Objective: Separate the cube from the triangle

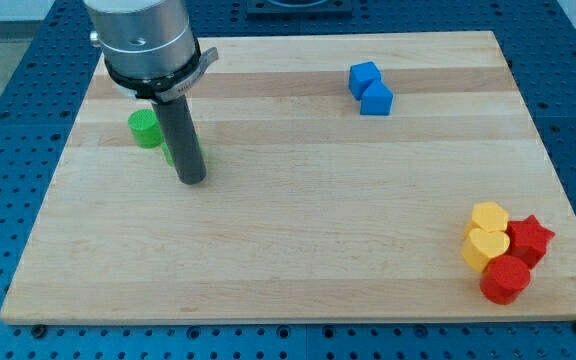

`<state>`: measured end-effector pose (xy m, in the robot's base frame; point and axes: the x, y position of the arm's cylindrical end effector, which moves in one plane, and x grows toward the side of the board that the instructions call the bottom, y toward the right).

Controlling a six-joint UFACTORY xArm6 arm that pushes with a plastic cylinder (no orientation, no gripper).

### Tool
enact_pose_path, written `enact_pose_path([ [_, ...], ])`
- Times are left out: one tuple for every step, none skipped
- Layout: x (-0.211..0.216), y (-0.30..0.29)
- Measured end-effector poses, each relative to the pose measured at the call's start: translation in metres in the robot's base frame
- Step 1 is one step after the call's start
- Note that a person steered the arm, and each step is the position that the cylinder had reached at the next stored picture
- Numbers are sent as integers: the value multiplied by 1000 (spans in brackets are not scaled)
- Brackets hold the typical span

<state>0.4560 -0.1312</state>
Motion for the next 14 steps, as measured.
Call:
enact_pose_path([
  [0, 0],
  [0, 30],
  [0, 133],
  [0, 158],
  [0, 184],
  [0, 197],
  [-3, 217],
  [-19, 299],
  [-21, 306],
  [-105, 302],
  [-138, 285],
  [-180, 248],
  [-171, 247],
  [-137, 216],
])
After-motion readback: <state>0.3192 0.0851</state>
